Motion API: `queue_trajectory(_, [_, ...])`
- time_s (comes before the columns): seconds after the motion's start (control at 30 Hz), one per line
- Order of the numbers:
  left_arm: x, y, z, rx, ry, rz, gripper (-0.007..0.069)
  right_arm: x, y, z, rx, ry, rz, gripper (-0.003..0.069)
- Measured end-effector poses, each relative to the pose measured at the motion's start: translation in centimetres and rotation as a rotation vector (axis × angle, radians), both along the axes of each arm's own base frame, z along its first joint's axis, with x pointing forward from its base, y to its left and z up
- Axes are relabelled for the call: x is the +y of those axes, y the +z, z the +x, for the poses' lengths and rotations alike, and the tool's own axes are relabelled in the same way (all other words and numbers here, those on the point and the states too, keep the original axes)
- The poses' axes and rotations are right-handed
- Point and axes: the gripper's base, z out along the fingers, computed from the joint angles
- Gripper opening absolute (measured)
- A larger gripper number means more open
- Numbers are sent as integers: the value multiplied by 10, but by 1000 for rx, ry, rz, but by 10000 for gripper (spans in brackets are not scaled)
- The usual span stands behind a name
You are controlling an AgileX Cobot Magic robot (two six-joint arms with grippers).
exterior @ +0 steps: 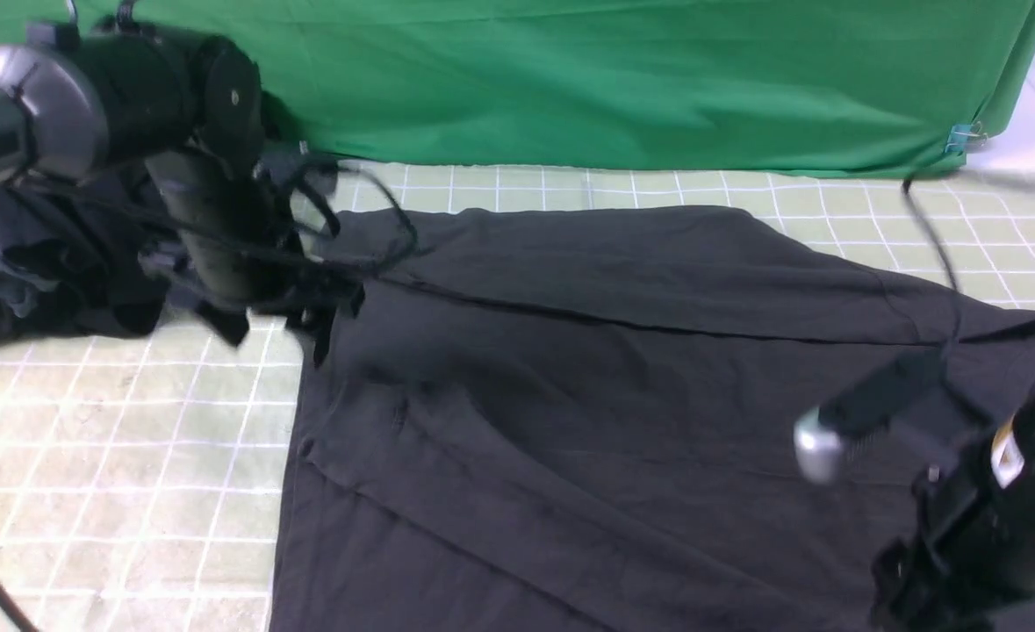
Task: Fold a long-sleeved shirt over a green coffee tablecloth.
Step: 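Fold the left side of the black T-shirt inward over its body, then grab the top left corner of the dark shirt with the left gripper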
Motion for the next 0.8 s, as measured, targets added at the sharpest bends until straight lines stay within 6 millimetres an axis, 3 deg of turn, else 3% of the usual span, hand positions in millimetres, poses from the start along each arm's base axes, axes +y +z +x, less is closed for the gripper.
queue_trajectory(0.17, [-9,22,36,-150,22,-44,514,3,26,5,-86,-1,50,386])
queue_trajectory(0.23, [-12,19,53,-181,38,-51,499,4,30,6,-98,-1,57,386])
queue_trajectory(0.47, [-18,-8,99,-238,91,-23,487,4,31,7,-100,-5,59,386])
queue_trajectory(0.5, [-16,-21,109,-243,120,-25,486,4,31,7,-99,-9,60,386])
queue_trajectory(0.8, [1,-55,131,-273,194,-68,486,3,31,5,-81,-25,55,386])
